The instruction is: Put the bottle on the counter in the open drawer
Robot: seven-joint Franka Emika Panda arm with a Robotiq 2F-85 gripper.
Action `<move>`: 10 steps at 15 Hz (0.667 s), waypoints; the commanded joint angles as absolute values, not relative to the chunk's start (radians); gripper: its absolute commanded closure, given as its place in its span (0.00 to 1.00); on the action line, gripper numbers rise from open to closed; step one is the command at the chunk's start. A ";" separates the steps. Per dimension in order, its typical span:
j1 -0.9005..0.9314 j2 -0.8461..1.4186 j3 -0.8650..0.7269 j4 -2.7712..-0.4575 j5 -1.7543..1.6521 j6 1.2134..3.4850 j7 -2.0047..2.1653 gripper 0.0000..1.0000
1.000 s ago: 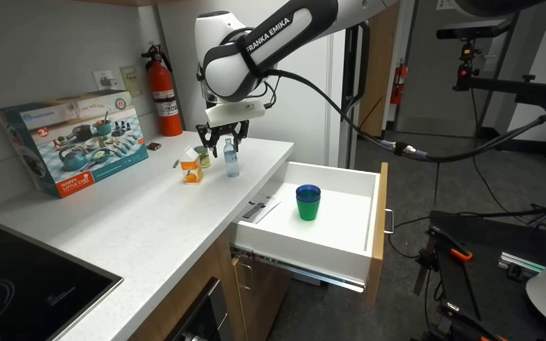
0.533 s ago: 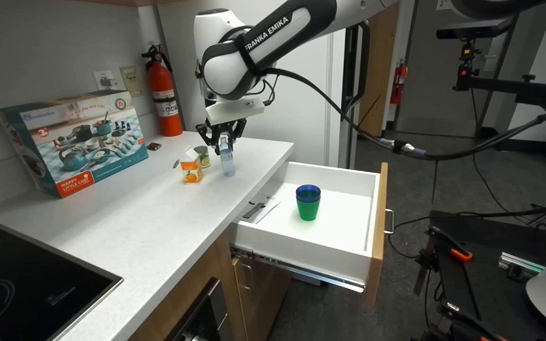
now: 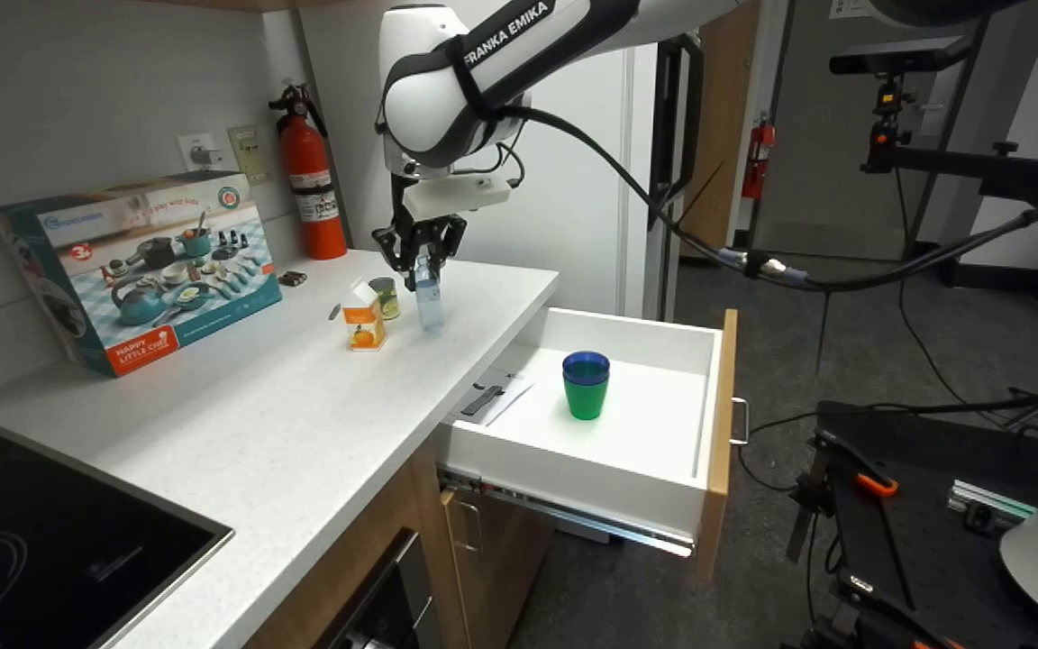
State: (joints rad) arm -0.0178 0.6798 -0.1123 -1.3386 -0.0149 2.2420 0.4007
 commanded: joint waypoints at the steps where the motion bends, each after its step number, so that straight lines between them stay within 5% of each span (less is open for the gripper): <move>1: -0.003 0.600 -0.119 -1.428 -0.002 2.240 0.418 0.86; 10: 0.058 0.434 -0.141 -1.684 -0.053 2.260 0.571 0.86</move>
